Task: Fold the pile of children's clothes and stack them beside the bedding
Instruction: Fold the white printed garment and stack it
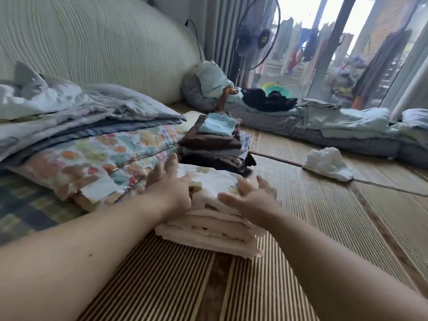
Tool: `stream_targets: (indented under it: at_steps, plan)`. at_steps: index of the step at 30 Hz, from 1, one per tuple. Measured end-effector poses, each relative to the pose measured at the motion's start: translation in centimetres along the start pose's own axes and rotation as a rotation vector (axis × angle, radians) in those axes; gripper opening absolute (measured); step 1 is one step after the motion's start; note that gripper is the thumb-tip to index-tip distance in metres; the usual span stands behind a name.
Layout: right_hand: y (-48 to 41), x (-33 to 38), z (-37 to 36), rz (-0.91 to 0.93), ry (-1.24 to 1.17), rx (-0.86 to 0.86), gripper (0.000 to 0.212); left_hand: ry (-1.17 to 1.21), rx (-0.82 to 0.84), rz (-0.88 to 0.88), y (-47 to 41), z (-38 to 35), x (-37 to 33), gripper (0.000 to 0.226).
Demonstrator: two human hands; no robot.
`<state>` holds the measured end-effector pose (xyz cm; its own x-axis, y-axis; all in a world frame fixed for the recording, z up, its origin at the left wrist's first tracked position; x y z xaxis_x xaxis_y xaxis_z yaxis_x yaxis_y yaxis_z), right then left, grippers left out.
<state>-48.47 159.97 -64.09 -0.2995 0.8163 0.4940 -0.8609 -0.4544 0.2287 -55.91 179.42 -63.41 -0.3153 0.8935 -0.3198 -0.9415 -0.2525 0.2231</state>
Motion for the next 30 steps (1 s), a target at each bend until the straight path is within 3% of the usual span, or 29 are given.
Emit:
stream_targets:
  at_steps: [3, 6, 10, 19, 24, 30]
  plan:
    - [4.0, 0.0, 0.8, 0.121, 0.177, -0.172, 0.109, -0.023, -0.105, -0.17, 2.8, -0.7, -2.0, 0.077]
    - [10.4, -0.8, 1.3, 0.212, 0.353, -0.251, 0.097, -0.059, -0.106, -0.412, 7.5, -2.5, -5.9, 0.08]
    - [20.7, -4.7, 1.9, 0.129, 0.477, -0.27, 0.088, -0.147, -0.141, -0.628, 14.7, -5.5, -11.9, 0.08]
    - [43.8, -18.8, 2.9, -0.352, 0.213, -0.327, 0.08, -0.258, 0.105, -0.971, 29.9, -13.6, -29.3, 0.084]
    - [49.1, -23.9, 4.4, -0.445, 0.136, -0.379, 0.074, -0.332, 0.158, -1.02, 33.5, -18.8, -37.1, 0.081]
    - [51.0, -30.2, 5.6, -0.576, -0.002, -0.356, 0.074, -0.395, 0.204, -1.001, 31.9, -23.8, -43.1, 0.081]
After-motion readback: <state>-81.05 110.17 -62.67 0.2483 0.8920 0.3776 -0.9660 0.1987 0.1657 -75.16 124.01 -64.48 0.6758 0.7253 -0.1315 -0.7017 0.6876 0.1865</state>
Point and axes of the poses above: each hand's wrist, its own y-axis away from the middle knuckle, its own z-axis out of the back of the hand, x = y × z, the point moved 3 cm from there along -y, towards the middle knuckle, and after that the axes turned 11 degrees about x, right-handed, at the moved point
